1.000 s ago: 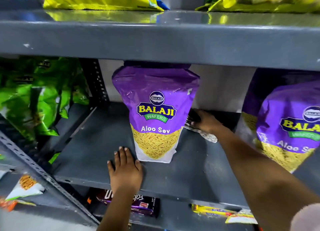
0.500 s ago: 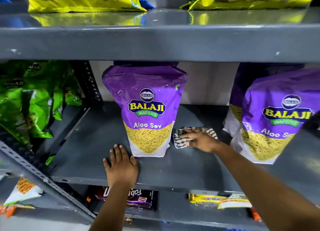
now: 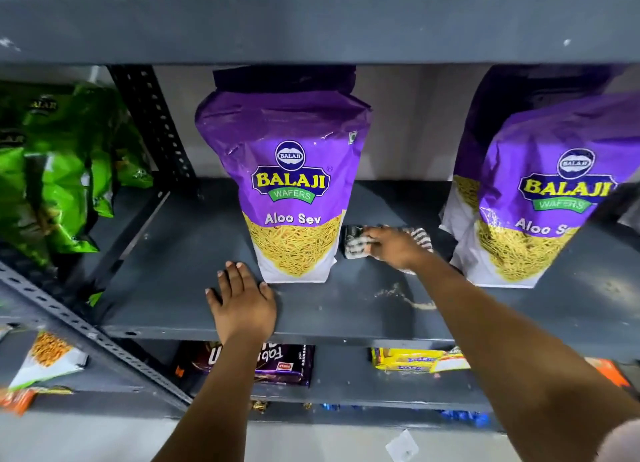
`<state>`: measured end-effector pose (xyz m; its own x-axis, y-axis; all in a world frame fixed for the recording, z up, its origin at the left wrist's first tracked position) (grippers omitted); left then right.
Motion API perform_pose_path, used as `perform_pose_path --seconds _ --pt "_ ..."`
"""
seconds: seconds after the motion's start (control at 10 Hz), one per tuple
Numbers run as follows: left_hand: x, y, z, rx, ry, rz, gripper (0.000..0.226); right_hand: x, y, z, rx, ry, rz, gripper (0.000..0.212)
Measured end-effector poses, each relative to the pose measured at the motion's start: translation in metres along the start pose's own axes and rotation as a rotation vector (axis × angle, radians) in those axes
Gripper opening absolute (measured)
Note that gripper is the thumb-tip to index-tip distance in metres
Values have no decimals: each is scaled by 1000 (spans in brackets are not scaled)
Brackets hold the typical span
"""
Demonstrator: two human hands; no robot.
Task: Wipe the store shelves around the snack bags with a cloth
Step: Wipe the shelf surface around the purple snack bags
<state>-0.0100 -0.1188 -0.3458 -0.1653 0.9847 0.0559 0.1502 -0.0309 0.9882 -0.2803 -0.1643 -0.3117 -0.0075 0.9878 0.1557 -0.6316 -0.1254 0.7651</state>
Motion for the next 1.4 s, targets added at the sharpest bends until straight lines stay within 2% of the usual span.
perform_pose_path --seconds 0.1,0.2,0.3,0.4,0.5,0.6,0.7,0.9,1.0,1.1,1.2,1.3,1.4 --pt "-1 1 -1 1 -5 -7 59 17 -25 -7 184 33 49 41" --pt "1 1 -1 10 -5 21 60 59 -37 -12 111 92 159 43" --pt "4 3 -2 14 -15 28 60 92 -40 -23 -18 35 286 46" --pt "4 4 -3 14 -15 36 60 97 -22 2 -566 -37 276 36" --pt "4 4 -3 13 -16 37 59 52 10 18 -360 -32 -44 33" --pt "5 3 -2 8 -19 34 59 16 -19 19 27 -62 -1 39" --pt "2 2 -2 0 -19 31 60 36 -35 12 171 -106 -30 35" --pt "2 1 -2 11 -25 40 60 69 -36 -1 94 -72 75 34" --pt "2 0 -2 6 -25 37 60 63 -34 18 113 -92 0 32" --pt "1 0 -1 -3 -22 32 61 76 -51 29 203 -45 -5 32" --pt "1 -1 -2 -4 -27 36 61 88 -50 24 192 -31 41 35" --pt "1 -1 -2 -8 -32 39 61 84 -47 33 125 -25 -7 37" --pt "2 -1 -2 -11 -34 42 61 82 -62 44 222 -27 12 35"
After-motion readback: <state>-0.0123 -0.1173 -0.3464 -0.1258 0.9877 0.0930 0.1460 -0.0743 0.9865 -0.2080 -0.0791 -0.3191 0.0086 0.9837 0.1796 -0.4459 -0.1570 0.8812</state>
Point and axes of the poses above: each hand's wrist, its own x-axis away from the middle knuckle, its own y-axis out of the back of the hand, z = x × y, the point moved 8 cm from there along -x, towards the middle knuckle, and after that the axes turned 5 degrees about -x, right-handed, at the moved point
